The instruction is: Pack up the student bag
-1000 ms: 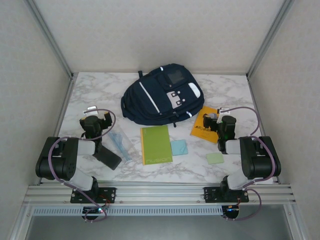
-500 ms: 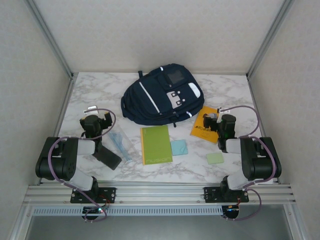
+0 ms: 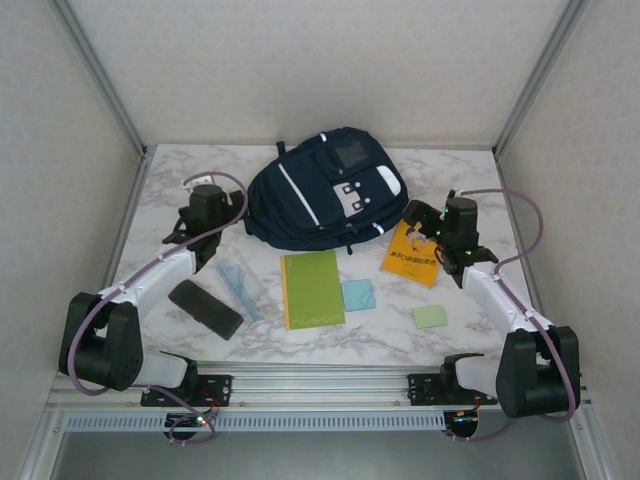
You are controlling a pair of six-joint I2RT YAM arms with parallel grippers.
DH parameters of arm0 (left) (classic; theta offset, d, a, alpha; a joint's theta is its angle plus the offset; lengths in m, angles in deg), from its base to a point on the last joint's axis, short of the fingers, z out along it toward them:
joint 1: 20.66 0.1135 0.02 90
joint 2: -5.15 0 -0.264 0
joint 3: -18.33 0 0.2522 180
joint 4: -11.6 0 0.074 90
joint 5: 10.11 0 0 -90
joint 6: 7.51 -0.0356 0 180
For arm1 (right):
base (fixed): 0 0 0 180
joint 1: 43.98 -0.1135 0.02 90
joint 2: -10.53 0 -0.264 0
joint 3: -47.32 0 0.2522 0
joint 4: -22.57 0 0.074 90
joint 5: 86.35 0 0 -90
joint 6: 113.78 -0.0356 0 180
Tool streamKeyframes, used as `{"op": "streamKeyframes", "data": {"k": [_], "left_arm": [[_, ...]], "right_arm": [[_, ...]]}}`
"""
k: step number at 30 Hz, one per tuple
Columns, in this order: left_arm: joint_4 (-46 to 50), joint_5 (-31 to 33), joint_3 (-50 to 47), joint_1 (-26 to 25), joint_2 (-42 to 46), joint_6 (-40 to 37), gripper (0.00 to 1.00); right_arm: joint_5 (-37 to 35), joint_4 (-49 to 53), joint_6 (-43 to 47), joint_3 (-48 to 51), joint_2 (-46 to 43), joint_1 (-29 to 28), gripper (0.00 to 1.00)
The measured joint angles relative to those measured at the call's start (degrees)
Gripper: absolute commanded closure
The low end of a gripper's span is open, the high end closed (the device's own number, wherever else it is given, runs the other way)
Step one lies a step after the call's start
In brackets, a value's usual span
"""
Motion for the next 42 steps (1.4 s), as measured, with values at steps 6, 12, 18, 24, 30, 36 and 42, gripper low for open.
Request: {"op": "streamKeyframes", "data": {"k": [6,12,18,24,30,36,42], "left_arm": [[3.6,-4.7,-0.7,-6.9,0.6,9.9,0.00],[5.2,-8.3,-0.8,-12.9,0.6,14.7,0.00],[6.0,-9.4,-1.2,-15.8,0.6,16.5,0.00],[5.8,-10.7,-1.9,-17.1,0.5,16.7,0.00],[3.4,-14.7,-3.8,-18.6,0.5,14.1,0.00],[1.4,-19.2,-4.5,-20.2,0.5,10.6,0.05],[0.7,-22.7,-0.6,-23.9,-3.5,7.8,0.21]], "right_arm": [[5.7,-2.8,-15.6,1.2,4.7,-5.1,0.07],[8.7,-10.2,-25.9,0.6,16.8,-11.2,0.27],[11.2,-16.6,-32.3,-3.2,28.1,-13.2,0.38],[11.7,-20.7,-34.0,-8.3,35.7,-13.8,0.84],[14.8,-20.5,-33.5,-12.5,38.1,-13.9,1.00],[15.7,-10.2,-32.3,-18.8,36.2,-14.8,1.00],[16.7,-4.4,-32.1,-25.4,34.9,-16.3,1.00]]}}
